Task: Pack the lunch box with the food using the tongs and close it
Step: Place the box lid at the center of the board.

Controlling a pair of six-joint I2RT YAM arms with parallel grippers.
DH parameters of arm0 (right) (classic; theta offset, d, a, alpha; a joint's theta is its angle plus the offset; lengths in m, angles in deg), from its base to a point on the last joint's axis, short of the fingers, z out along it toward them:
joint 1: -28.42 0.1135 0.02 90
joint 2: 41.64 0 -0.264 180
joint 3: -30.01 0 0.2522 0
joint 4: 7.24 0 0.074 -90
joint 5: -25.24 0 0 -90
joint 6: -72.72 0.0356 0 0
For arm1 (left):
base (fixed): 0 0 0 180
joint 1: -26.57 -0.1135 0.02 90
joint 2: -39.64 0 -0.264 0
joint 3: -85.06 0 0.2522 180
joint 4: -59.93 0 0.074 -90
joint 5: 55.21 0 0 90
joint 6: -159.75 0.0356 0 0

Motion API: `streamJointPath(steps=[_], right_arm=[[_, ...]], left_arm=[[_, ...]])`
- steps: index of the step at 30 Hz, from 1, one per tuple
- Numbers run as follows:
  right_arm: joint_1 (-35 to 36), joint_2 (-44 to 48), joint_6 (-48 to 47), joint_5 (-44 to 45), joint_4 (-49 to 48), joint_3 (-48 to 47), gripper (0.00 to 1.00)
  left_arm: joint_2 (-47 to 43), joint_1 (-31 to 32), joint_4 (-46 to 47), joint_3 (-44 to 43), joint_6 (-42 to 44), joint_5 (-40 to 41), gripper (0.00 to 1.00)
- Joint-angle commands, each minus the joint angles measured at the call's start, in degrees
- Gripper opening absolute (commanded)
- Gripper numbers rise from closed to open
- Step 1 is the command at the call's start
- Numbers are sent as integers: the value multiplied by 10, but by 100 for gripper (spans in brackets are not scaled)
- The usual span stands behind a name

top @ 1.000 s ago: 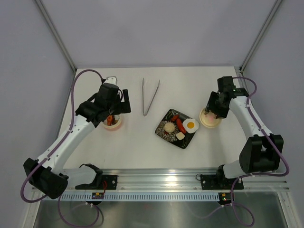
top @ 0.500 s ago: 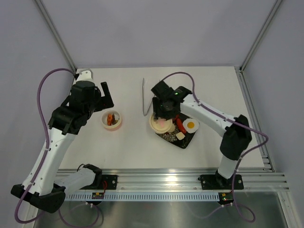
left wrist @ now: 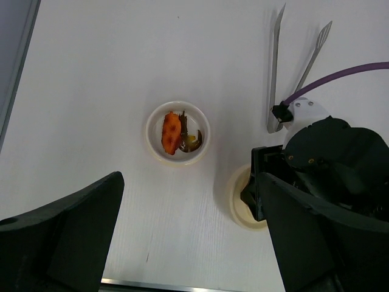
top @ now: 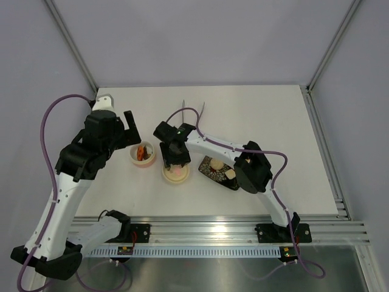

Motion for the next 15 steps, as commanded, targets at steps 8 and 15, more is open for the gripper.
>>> streamJointPath(steps=[8,15], right_arm=[[-2,-2,2,-16,-19,-20,73],[-3,34,-6,6,-21,-8,79]], left_arm=[[-11,-3,-10,42,-45,27,96],[-12,-3,-26,47,-75,47,96]])
